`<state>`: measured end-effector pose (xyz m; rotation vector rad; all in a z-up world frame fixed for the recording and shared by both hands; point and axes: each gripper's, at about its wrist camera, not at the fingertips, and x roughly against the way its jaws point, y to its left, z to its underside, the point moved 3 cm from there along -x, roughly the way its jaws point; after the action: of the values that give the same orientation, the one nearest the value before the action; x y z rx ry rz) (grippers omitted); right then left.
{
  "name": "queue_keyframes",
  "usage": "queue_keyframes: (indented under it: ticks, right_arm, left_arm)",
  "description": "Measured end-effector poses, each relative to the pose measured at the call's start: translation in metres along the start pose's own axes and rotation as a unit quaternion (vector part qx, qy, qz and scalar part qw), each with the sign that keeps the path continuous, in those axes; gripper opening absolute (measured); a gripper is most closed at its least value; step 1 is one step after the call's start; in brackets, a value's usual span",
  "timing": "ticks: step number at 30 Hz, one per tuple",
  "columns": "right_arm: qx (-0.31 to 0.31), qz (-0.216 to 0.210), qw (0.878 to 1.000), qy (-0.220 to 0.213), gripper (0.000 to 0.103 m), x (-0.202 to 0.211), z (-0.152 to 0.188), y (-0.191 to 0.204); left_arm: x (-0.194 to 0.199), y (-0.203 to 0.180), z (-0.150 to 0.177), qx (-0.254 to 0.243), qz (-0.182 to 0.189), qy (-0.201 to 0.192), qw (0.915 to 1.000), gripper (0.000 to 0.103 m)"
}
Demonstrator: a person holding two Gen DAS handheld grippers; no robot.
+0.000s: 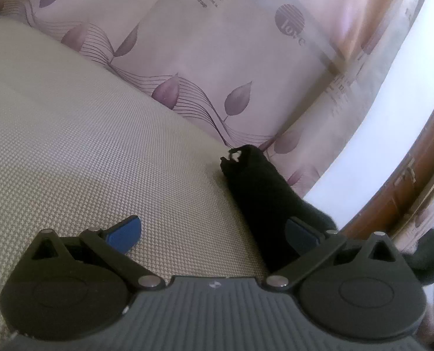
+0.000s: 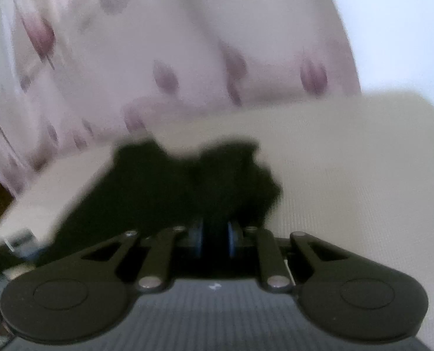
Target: Fold small clothes
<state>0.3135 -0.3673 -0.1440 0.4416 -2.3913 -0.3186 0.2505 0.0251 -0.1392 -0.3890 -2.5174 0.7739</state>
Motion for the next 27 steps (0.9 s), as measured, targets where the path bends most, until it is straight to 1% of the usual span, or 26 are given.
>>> queue_keyframes:
  ticks: [1,2,3,4,5,6,7,8,9,10,12,14,15,17,18,20,23,24,25,27]
  right_arm:
    - [-0.013,-0.008,1.0,0.003,0.016,-0.005,0.005,-0.005]
    - [-0.034,-0.016,0.999,-0.005,0.017,-0.006,0.009,-0.01]
    - [-0.054,-0.021,0.998,-0.013,0.022,-0.006,0.01,-0.014]
    - [-0.073,-0.029,0.997,-0.016,0.026,-0.006,0.012,-0.017]
    - [-0.094,-0.045,0.994,-0.019,0.032,-0.005,0.012,-0.022]
    - [-0.109,-0.055,0.992,-0.024,0.045,-0.002,0.014,-0.023]
    - [-0.118,-0.054,0.991,-0.031,0.052,0.002,0.013,-0.025]
    - [-0.117,-0.05,0.991,-0.044,0.064,0.008,0.011,-0.025]
    - [-0.111,-0.042,0.991,-0.062,0.066,0.017,0.007,-0.022]
    - [-0.102,-0.034,0.991,-0.081,0.066,0.025,0.002,-0.017]
    - [-0.078,-0.034,0.99,-0.112,0.066,0.04,-0.01,-0.004]
    - [-0.032,-0.038,0.99,-0.129,0.066,0.047,-0.02,0.019]
    - [-0.007,-0.038,0.991,-0.126,0.066,0.046,-0.023,0.029]
    - [0.042,-0.033,0.993,-0.105,0.066,0.036,-0.022,0.048]
    - [0.055,-0.034,0.994,-0.093,0.064,0.029,-0.018,0.052]
    - [0.067,-0.031,0.995,-0.065,0.064,0.013,-0.005,0.054]
    - [0.085,0.002,0.996,-0.032,0.063,-0.008,0.02,0.044]
    - [0.082,0.001,0.996,-0.029,0.063,-0.01,0.026,0.038]
    - [0.075,-0.006,0.996,-0.038,0.063,-0.009,0.028,0.033]
    - [0.061,-0.02,0.997,-0.034,0.064,-0.006,0.028,0.029]
  left_arm:
    - [0.0,0.0,0.0,0.001,-0.001,-0.001,1.0,0.103]
    - [0.0,0.001,0.0,0.001,-0.002,-0.002,1.0,0.103]
    - [0.0,0.001,0.0,0.002,-0.003,-0.002,1.0,0.103]
    - [0.0,0.001,0.0,0.001,-0.004,-0.002,1.0,0.103]
    - [0.0,0.001,0.001,0.0,-0.004,-0.002,1.0,0.103]
    - [0.001,0.0,0.001,-0.002,-0.003,-0.002,1.0,0.103]
    - [0.001,0.0,0.0,-0.004,-0.002,-0.001,1.0,0.103]
    - [-0.001,-0.002,0.0,-0.008,0.0,0.0,1.0,0.103]
    - [-0.001,-0.005,0.0,-0.016,0.002,0.002,0.9999,0.103]
    - [-0.001,-0.008,0.001,-0.026,0.006,0.002,0.9996,0.103]
    - [0.001,-0.018,0.001,-0.053,0.011,-0.001,0.9985,0.103]
    - [0.004,-0.03,0.0,-0.075,0.015,-0.014,0.997,0.103]
    - [0.006,-0.039,-0.003,-0.081,0.019,-0.024,0.9962,0.103]
    - [0.005,-0.06,-0.011,-0.096,0.029,-0.037,0.9943,0.103]
    - [0.003,-0.074,-0.016,-0.11,0.038,-0.041,0.9923,0.103]
    - [-0.005,-0.1,-0.018,-0.149,0.044,-0.042,0.9869,0.103]
    - [-0.024,-0.13,-0.005,-0.217,0.057,-0.028,0.974,0.099]
    - [-0.033,-0.137,0.003,-0.239,0.056,-0.018,0.9692,0.099]
    - [-0.039,-0.139,0.012,-0.252,0.052,-0.007,0.9664,0.099]
    - [-0.056,-0.135,0.028,-0.26,0.04,0.03,0.9642,0.092]
